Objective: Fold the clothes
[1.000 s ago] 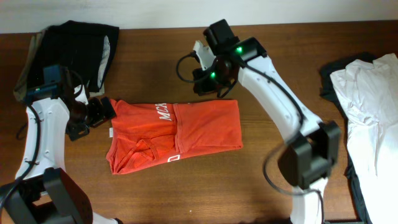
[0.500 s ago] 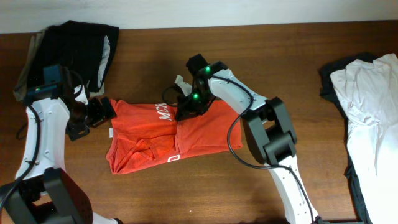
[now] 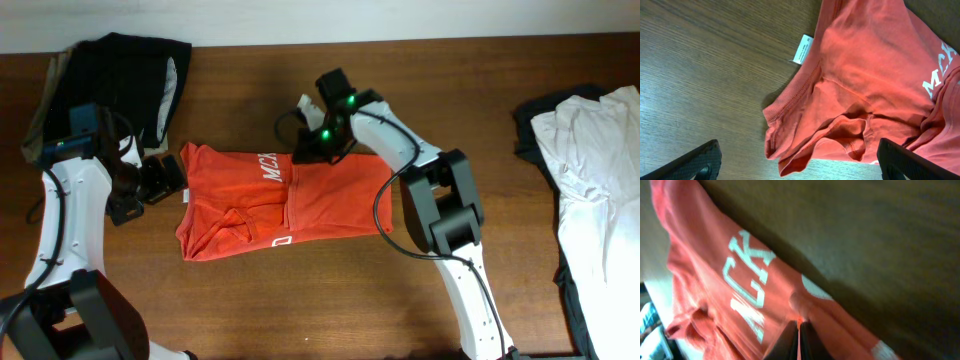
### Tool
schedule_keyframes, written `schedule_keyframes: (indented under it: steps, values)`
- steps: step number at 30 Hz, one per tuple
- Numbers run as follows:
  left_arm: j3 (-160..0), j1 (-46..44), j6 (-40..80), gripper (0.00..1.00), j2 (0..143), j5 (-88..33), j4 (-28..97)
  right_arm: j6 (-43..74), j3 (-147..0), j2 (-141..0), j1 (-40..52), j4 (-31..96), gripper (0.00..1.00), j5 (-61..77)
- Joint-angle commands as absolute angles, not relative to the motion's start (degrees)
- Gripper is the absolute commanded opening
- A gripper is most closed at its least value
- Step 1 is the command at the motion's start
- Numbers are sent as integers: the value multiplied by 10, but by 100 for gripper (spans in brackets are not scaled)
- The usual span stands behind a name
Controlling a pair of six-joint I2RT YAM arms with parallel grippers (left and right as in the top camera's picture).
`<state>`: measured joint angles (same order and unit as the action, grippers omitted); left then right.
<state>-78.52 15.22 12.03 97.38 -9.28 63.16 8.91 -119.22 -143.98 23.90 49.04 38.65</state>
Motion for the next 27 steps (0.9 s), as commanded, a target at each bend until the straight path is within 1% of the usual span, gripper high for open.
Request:
schedule_keyframes:
  steps: [1,3,4,6,7,10,12,13,14,15,17,19,22,27]
  values:
    - [-788,150,122,99,973,-103,623,47,-1306,-1430,230,573,9,378]
    - [-788,150,122,99,974,-103,612,45,-1368,-1423,226,632,15,351]
    - [-788,150,121,99,975,-103,603,45,-1407,-1418,223,670,22,332]
    - [-788,150,112,99,978,-114,586,45,-1482,-1412,212,743,68,299]
    - [-788,150,92,99,981,-135,576,45,-1515,-1410,206,778,99,287]
    - [-788,150,39,99,1003,-200,551,45,-1621,-1409,172,893,99,258]
    - [-788,155,17,99,1033,-177,535,45,-1696,-1409,130,973,99,246]
    - [-788,168,17,99,1051,-155,525,44,-1708,-1402,106,973,99,245]
    - [-788,181,17,99,1062,-163,520,45,-1708,-1392,83,973,99,246]
    - [-788,200,15,99,1072,-189,518,45,-1708,-1381,57,973,99,246]
    - [-788,240,-35,99,1088,-271,518,45,-1708,-1363,2,973,99,247]
    - [-788,263,-63,99,1096,-316,518,45,-1708,-1355,-39,973,99,248]
    - [-788,272,-83,99,1107,-348,514,45,-1708,-1349,-92,973,99,247]
    - [-788,259,-88,99,1154,-348,512,44,-1703,-1336,-144,973,99,225]
